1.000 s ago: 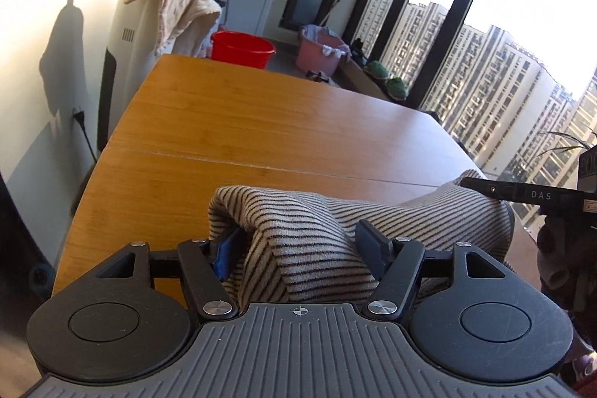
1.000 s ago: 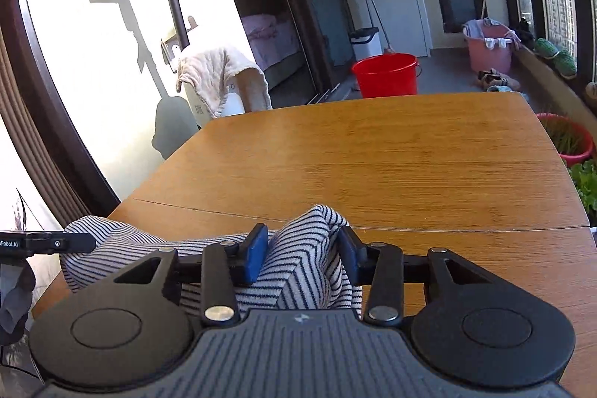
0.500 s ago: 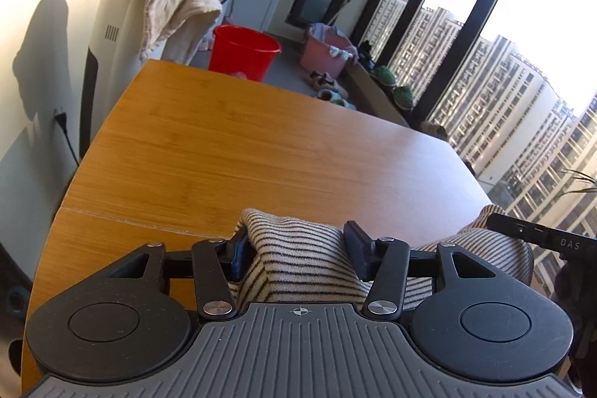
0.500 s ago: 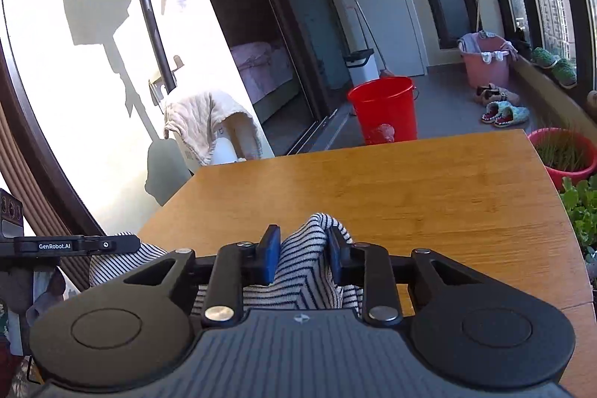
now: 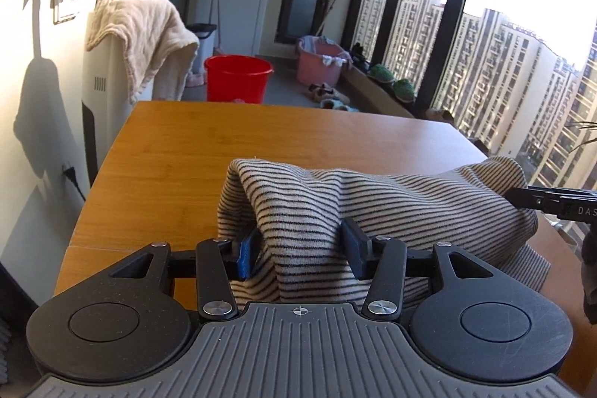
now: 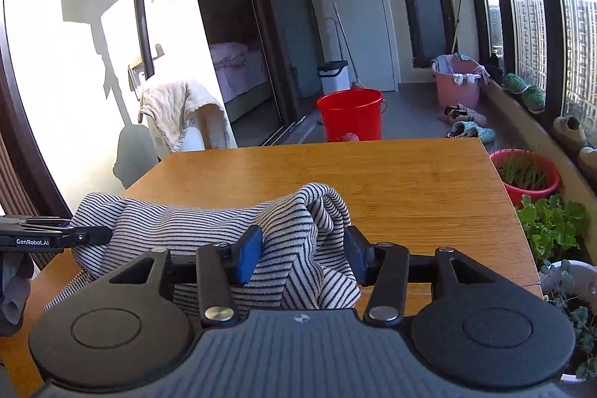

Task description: Fold clothes

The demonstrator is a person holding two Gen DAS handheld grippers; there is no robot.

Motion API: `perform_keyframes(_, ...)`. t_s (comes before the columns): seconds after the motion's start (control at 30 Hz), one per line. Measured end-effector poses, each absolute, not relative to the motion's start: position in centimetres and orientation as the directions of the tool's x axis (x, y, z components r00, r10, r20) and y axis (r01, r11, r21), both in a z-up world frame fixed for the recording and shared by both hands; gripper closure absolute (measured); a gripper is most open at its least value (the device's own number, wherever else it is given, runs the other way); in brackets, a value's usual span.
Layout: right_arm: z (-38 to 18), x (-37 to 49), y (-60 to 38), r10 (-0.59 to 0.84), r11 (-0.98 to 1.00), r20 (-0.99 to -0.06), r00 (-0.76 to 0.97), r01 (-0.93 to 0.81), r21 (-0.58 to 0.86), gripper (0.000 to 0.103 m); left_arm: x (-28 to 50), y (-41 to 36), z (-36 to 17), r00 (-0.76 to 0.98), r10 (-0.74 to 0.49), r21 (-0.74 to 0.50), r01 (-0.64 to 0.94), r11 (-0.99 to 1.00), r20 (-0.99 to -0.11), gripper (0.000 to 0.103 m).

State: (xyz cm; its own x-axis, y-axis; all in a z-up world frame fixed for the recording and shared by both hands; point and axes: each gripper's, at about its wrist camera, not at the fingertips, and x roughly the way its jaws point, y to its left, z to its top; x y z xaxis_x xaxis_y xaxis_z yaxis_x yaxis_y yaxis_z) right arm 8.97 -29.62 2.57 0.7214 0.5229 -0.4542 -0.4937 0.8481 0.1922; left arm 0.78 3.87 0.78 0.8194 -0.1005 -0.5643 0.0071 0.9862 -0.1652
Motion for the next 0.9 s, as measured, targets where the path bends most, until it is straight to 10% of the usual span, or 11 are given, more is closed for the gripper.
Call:
perform_keyframes(0.3,5.5,9.3,-24.9,0.650,0.757,-0.321,0.689,-0.620,0.203,0.019,0.6,3.8,0.6,0.816,-0.086,-0.160,-0.008,0.987,-0.571,0.048)
perform_keyframes(0.43,0.0,10.6,-22.7,0.590,0.798,-0.486,0.645,-0.556,0.230,0.019,-0.4,3.9,1.0,0.813,-0.087,-0.165,-0.010,0.986,-0.576,0.043)
perform_keyframes(0.73,-0.2,4.4,-23.3,0.581,0.782,-0.454,0.675,-0.618,0.081,0.016,-1.7,3.5,6.2,0.904,-0.152,-0.225,0.064,0.972,-0.401,0.028)
perform_keyframes(0.9,1.9,3.1,-25.5,0.593,0.784,-0.436,0.676,-0.609,0.121,0.016,1.0,1.1,1.9,0.809,-0.203,-0.214,0.098,0.972,-0.551,0.024)
